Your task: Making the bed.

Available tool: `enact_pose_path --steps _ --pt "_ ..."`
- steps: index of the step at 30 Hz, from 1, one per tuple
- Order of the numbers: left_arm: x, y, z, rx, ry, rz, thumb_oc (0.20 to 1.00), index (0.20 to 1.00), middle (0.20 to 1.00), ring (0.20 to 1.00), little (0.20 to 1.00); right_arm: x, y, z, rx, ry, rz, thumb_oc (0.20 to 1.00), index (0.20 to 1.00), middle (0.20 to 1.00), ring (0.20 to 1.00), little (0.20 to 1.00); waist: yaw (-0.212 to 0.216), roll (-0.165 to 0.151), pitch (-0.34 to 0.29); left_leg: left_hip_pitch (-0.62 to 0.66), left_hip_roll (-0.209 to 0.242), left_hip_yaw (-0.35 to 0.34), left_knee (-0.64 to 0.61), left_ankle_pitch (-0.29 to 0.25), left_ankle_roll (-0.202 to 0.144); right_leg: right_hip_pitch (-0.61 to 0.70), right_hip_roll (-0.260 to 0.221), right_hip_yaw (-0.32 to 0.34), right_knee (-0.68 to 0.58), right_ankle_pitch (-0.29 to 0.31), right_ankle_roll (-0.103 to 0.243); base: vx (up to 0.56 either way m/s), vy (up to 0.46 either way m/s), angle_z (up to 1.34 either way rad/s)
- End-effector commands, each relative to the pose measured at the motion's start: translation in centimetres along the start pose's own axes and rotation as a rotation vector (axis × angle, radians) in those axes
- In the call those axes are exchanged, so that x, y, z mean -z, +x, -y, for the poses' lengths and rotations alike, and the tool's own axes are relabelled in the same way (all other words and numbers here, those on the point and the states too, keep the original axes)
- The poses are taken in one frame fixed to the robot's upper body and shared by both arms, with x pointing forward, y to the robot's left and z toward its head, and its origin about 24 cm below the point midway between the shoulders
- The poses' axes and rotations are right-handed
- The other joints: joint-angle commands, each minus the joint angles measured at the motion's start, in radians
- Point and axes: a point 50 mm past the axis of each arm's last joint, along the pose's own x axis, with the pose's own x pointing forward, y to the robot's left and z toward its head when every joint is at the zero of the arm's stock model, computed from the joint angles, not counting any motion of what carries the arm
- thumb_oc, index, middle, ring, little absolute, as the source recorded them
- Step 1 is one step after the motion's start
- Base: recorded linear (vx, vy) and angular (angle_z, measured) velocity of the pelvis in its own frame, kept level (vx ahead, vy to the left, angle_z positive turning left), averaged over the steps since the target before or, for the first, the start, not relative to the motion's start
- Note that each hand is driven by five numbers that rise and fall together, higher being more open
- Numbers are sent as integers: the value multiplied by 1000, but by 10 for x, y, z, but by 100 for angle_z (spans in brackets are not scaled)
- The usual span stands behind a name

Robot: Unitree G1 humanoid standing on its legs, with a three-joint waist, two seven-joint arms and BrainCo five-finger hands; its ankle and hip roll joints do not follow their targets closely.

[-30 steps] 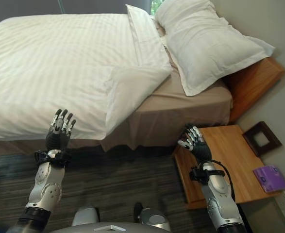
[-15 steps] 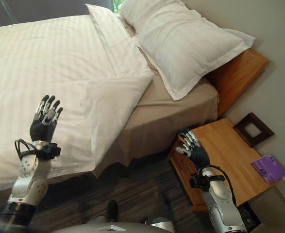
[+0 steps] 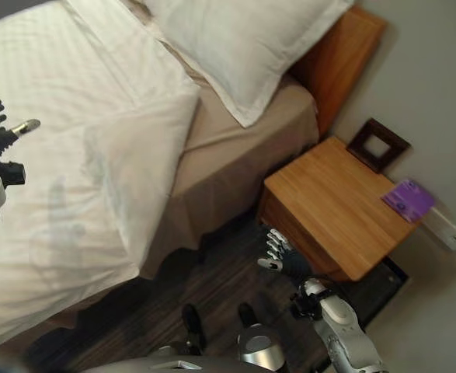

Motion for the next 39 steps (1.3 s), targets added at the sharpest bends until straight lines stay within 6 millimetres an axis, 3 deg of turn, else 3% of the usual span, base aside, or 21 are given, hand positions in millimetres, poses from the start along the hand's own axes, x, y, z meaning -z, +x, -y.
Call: enact_pose_path --steps 1,5,11,18,19,20,22,24,28,29,30,32,33,38,39 --pt "-43 17 -23 -100 -66 86 1000 1000 1000 1000 1000 -28 9 -2 -56 -2 130 1000 1000 1000 1000 1000 9 -36 69 56 42 19 7 0 -80 -110 4 -17 59 38 33 -67 -6 -19" --pt "-57 22 -32 -140 -88 88 1000 1000 1000 1000 1000 -29 14 -4 -61 6 139 1000 1000 1000 1000 1000 -2 -44 112 24 45 35 7 3 -83 -155 10 -5 60 50 37 -50 -11 -13" --pt "-57 24 -45 -201 -93 40 1000 1000 1000 1000 1000 -32 14 -2 -41 22 157 1000 1000 1000 1000 1000 -11 -50 157 -9 47 54 7 6 -87 -197 19 5 55 62 38 -9 -16 -10" --pt "-51 26 -36 -176 -25 -25 1000 1000 1000 1000 1000 -36 19 -1 -18 31 177 1000 1000 1000 1000 1000 -27 -41 208 -39 44 64 7 9 -90 -241 22 17 73 64 37 -9 -1 -4" --pt "-50 26 -32 -161 -17 -33 827 827 827 827 827 -37 19 -1 -17 28 180 1000 1000 1000 1000 1000 -30 -37 212 -39 42 65 7 7 -90 -242 22 20 72 65 37 0 0 0" --pt "-51 27 -27 -148 -25 -29 200 200 200 200 200 -38 20 -1 -16 25 184 1000 1000 1000 1000 1000 -32 -33 216 -39 41 68 7 5 -90 -241 22 22 70 65 38 0 0 0" --pt "-54 28 -20 -128 -32 -16 200 200 200 200 200 -39 20 -1 -15 23 188 1000 1000 1000 1000 1000 -35 -29 218 -37 40 70 7 3 -90 -240 22 23 69 65 38 0 0 0" --pt "-67 30 -1 -80 -40 41 200 200 200 200 200 -38 20 -3 -16 28 193 1000 1000 1000 1000 1000 -40 -19 214 -27 39 73 7 -4 -90 -233 21 27 68 62 40 19 0 1" --pt "-117 32 37 10 -8 233 200 200 200 200 200 -34 19 -2 -16 22 173 1000 1000 1000 1000 1000 -48 -1 207 -5 38 66 7 -11 -87 -216 18 24 81 43 37 9 -4 2" --pt "-117 32 37 11 -7 233 200 200 200 200 200 -34 19 -2 -15 22 173 1000 1000 1000 1000 1000 -47 -2 208 -5 38 66 7 -11 -87 -215 18 24 81 43 37 17 -5 6" --pt "-134 29 50 47 -22 308 200 200 200 200 200 -34 19 -1 -15 15 171 1000 1000 1000 1000 1000 -50 4 205 -1 35 63 7 -13 -86 -210 16 23 83 39 36 24 3 5" --pt "-191 5 90 182 -80 580 200 200 200 200 200 -35 19 0 -14 2 172 1000 1000 1000 1000 1000 -48 26 200 9 30 50 7 -17 -83 -194 7 12 86 32 36 18 -17 15" --pt "-216 -21 118 298 -142 728 200 200 200 200 200 -34 19 0 -12 -3 171 1000 1000 1000 1000 1000 -41 40 194 8 23 36 7 -14 -81 -189 2 2 87 31 34 4 -24 32" --pt "-216 -21 118 298 -142 728 200 200 200 200 200 -34 19 0 -12 -3 171 1000 1000 1000 1000 1000 -42 40 194 8 23 36 7 -14 -81 -189 2 2 87 31 34 -1 -4 7" --pt "-221 -58 162 525 -253 808 200 200 200 200 200 -31 20 0 -6 -24 150 1000 1000 1000 1000 1000 -41 57 193 19 12 20 7 -19 -76 -172 -5 -11 89 24 33 -41 1 -3"
